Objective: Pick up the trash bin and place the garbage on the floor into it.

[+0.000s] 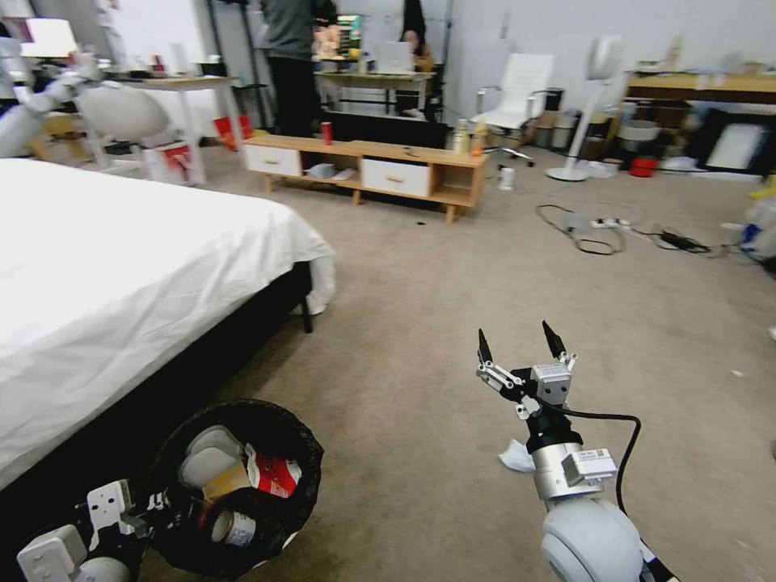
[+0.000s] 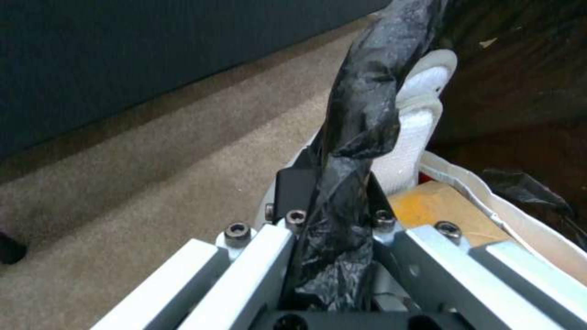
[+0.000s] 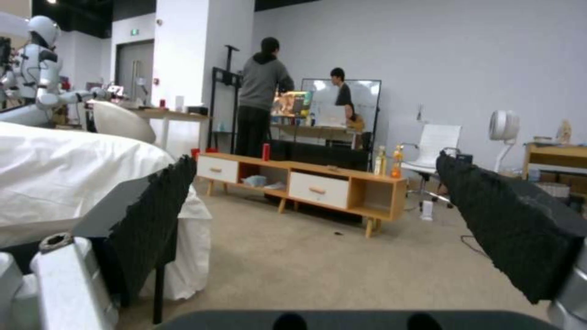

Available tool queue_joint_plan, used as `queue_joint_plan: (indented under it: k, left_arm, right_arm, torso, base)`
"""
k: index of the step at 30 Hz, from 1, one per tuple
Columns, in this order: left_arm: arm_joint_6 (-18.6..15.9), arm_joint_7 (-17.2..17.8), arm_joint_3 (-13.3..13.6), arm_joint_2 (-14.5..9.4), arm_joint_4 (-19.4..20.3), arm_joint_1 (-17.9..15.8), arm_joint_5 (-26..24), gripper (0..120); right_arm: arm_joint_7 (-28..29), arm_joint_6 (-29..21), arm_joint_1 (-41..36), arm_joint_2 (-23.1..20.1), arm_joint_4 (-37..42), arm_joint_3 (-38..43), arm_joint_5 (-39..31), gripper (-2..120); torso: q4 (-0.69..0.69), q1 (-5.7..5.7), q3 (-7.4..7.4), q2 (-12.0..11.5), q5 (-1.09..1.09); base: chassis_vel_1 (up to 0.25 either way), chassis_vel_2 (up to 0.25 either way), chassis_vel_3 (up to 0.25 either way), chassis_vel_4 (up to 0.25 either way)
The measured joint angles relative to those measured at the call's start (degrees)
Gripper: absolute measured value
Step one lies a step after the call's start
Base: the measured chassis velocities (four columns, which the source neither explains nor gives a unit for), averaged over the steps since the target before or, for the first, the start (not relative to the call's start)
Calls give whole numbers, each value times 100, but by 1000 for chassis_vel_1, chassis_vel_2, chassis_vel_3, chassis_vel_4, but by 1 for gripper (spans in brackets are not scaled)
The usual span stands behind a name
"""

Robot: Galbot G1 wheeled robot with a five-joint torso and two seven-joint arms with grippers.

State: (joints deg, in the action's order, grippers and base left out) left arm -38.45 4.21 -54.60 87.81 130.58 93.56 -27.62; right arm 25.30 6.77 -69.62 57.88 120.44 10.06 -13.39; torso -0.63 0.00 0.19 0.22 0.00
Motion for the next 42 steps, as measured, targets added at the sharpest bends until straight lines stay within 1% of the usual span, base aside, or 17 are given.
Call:
queue_joint_plan:
  k: [1, 5, 7, 9, 21, 34, 36, 39, 42]
  left_arm:
    - [3, -12, 2, 0, 0, 6, 4, 2]
    - [7, -43, 5, 0, -1, 12, 22, 2]
    - [42, -80, 6, -1, -36, 10, 72, 2]
    - [52, -81, 17, 5, -42, 9, 78, 2]
    - [55, -99, 39, 17, -63, -2, 86, 2]
    - [55, -85, 13, 6, -75, -8, 58, 2]
    - [55, -84, 15, 6, -80, -9, 58, 2]
    - [50, -84, 30, 13, -92, -24, 60, 2]
    - [48, -86, 33, 15, -93, -26, 61, 2]
  right_arm:
    - [-4, 8, -2, -1, -5, 1, -4, 100]
    - [-7, 14, -4, -1, -6, 1, -25, 100]
    - [-8, 14, -19, 11, 2, -13, -58, 100]
    - [-8, 13, -40, 14, 7, -16, -65, 100]
    - [-8, 2, -114, 55, 17, 10, -70, 100]
    - [-9, -9, -41, 106, -54, -49, -75, 100]
    - [-10, -9, -38, 109, -62, -49, -75, 100]
    - [-11, -8, -42, 114, -82, -49, -73, 100]
    - [-11, -3, -48, 117, -86, -50, -71, 100]
  torso:
    - [-3, 0, 0, 0, 0]
    - [-3, 0, 0, 0, 0]
    - [2, 0, 0, 0, 0]
    - [3, 0, 0, 1, 0]
    - [1, 0, 0, 1, 0]
    - [2, 0, 0, 1, 0]
    - [1, 0, 0, 1, 0]
    - [-3, 0, 0, 1, 0]
    - [-3, 0, 0, 1, 0]
  base:
    - [0, 0, 0, 0]
    - [0, 0, 0, 0]
    - [0, 0, 0, 0]
    - [0, 0, 0, 0]
    - [-3, -4, -5, -3]
    - [-78, -80, -79, -81]
    - [-106, -108, -95, -111]
    - [-120, -106, -103, -98]
    - [-75, -60, -71, -48]
